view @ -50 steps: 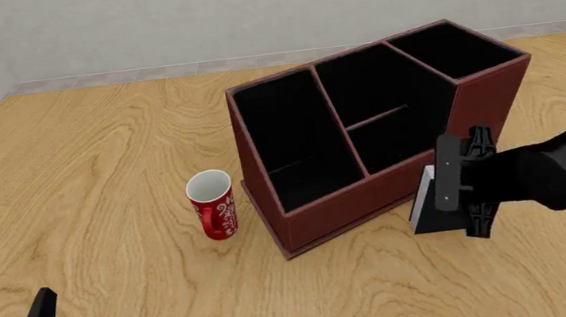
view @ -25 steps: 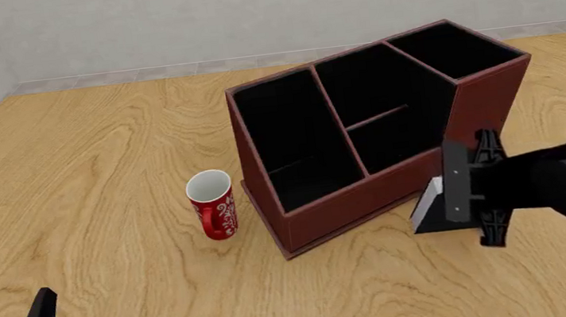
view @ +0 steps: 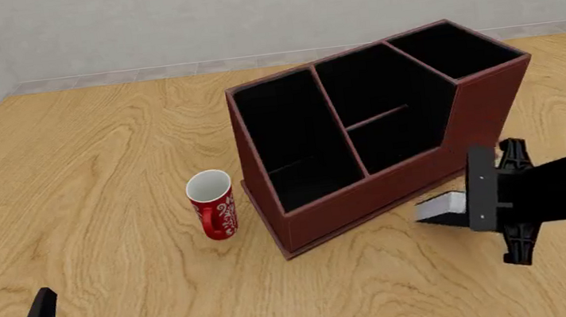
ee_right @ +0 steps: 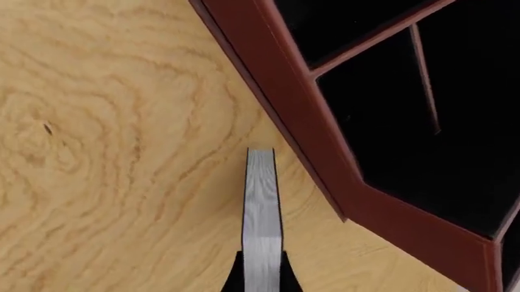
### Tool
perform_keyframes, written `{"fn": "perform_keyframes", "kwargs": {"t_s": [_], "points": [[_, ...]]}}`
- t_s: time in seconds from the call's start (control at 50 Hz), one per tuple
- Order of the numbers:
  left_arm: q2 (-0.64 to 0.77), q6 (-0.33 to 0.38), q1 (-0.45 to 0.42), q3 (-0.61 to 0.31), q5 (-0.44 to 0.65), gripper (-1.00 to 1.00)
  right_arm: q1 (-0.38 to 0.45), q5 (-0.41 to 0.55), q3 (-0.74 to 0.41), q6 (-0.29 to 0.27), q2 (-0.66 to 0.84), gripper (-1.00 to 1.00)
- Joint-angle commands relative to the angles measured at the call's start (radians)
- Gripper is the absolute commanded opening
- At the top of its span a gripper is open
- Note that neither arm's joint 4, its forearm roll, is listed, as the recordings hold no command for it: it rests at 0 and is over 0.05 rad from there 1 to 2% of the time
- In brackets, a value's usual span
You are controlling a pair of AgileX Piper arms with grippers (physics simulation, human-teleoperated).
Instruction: Pick up the book and place it in the left compartment of the caddy.
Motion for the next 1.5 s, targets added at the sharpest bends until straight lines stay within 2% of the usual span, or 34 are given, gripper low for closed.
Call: {"fn": "perform_keyframes", "kwargs": {"t_s": [0.02,0.34,0.4,0.42,0.52,0.68,0.72,0.74,0.76,0.86,0.88,0.9,0.94,0.98,1.0,1.02,1.04,1.08,1.12,1.16,1.18,1.2,1.22,1.26,1.3,1.32,1.34,1.36,1.38,1.4,1.42,1.46,1.48,1.5], "points": [[0.0,0.0,0.0,0.0,0.0,1.0,-0.047,0.104,0.011,-0.028,-0.094,-1.0],[0.0,0.0,0.0,0.0,0.0,1.0,-0.099,0.232,-0.01,-0.065,-0.232,-1.0],[0.0,0.0,0.0,0.0,0.0,1.0,-0.104,0.261,-0.026,-0.063,-0.255,-1.0],[0.0,0.0,0.0,0.0,0.0,1.0,-0.097,0.274,-0.046,-0.046,-0.258,-1.0],[0.0,0.0,0.0,0.0,0.0,1.0,-0.117,0.327,-0.082,-0.067,-0.297,-1.0],[0.0,0.0,0.0,0.0,0.0,1.0,-0.099,0.42,-0.151,-0.053,-0.34,-1.0],[0.0,0.0,0.0,0.0,0.0,1.0,-0.123,0.434,-0.133,-0.087,-0.369,-1.0],[0.0,0.0,0.0,0.0,0.0,1.0,-0.092,0.457,-0.155,-0.052,-0.366,-1.0],[0.0,0.0,0.0,0.0,0.0,1.0,-0.103,0.458,-0.145,-0.071,-0.382,-1.0],[0.0,0.0,0.0,0.0,0.0,1.0,-0.076,0.507,-0.172,-0.039,-0.397,-1.0],[0.0,0.0,0.0,0.0,0.0,1.0,-0.057,0.528,-0.197,-0.019,-0.401,-1.0],[0.0,0.0,0.0,0.0,0.0,1.0,-0.031,0.537,-0.239,0.028,-0.384,-1.0],[0.0,0.0,0.0,0.0,0.0,1.0,-0.035,0.54,-0.236,0.024,-0.389,-1.0],[0.0,0.0,0.0,0.0,0.0,1.0,0.0,0.54,-0.269,0.073,-0.378,-1.0],[0.0,0.0,0.0,0.0,0.0,1.0,0.0,0.54,-0.27,0.073,-0.378,-1.0],[0.0,0.0,0.0,0.0,0.0,1.0,-0.078,0.54,-0.261,0.014,-0.395,-1.0],[0.0,0.0,0.0,0.0,0.0,1.0,0.038,0.54,-0.3,0.121,-0.369,-1.0],[0.0,0.0,0.0,0.0,0.0,1.0,0.044,0.54,-0.316,0.127,-0.367,-1.0],[0.0,0.0,0.0,0.0,0.0,1.0,0.03,0.54,-0.293,0.097,-0.387,-1.0],[0.0,0.0,0.0,0.0,0.0,1.0,0.058,0.54,-0.325,0.15,-0.367,-1.0],[0.0,0.0,0.0,0.0,0.0,1.0,0.064,0.54,-0.337,0.154,-0.366,-1.0],[0.0,0.0,0.0,0.0,0.0,1.0,0.03,0.54,-0.354,0.153,-0.36,-1.0],[0.0,0.0,0.0,0.0,0.0,1.0,0.105,0.54,-0.384,0.229,-0.335,-1.0],[0.0,0.0,0.0,0.0,0.0,1.0,0.112,0.54,-0.413,0.25,-0.326,-1.0],[0.0,0.0,0.0,0.0,0.0,1.0,0.079,0.54,-0.433,0.25,-0.314,-1.0],[0.0,0.0,0.0,0.0,0.0,1.0,0.143,0.54,-0.462,0.308,-0.296,-1.0],[0.0,0.0,0.0,0.0,0.0,1.0,0.168,0.54,-0.493,0.345,-0.282,-1.0],[0.0,0.0,0.0,0.0,0.0,1.0,0.145,0.54,-0.502,0.341,-0.275,-1.0],[0.0,0.0,0.0,0.0,0.0,1.0,0.187,0.54,-0.534,0.387,-0.254,-1.0],[0.0,0.0,0.0,0.0,0.0,1.0,0.208,0.54,-0.533,0.398,-0.25,-1.0],[0.0,0.0,0.0,0.0,0.0,1.0,0.195,0.54,-0.562,0.434,-0.228,-1.0],[0.0,0.0,0.0,0.0,0.0,1.0,0.225,0.54,-0.589,0.453,-0.207,-1.0],[0.0,0.0,0.0,0.0,0.0,1.0,0.259,0.54,-0.616,0.492,-0.186,-1.0],[0.0,0.0,0.0,0.0,0.0,1.0,0.258,0.54,-0.63,0.521,-0.167,-1.0]]}}
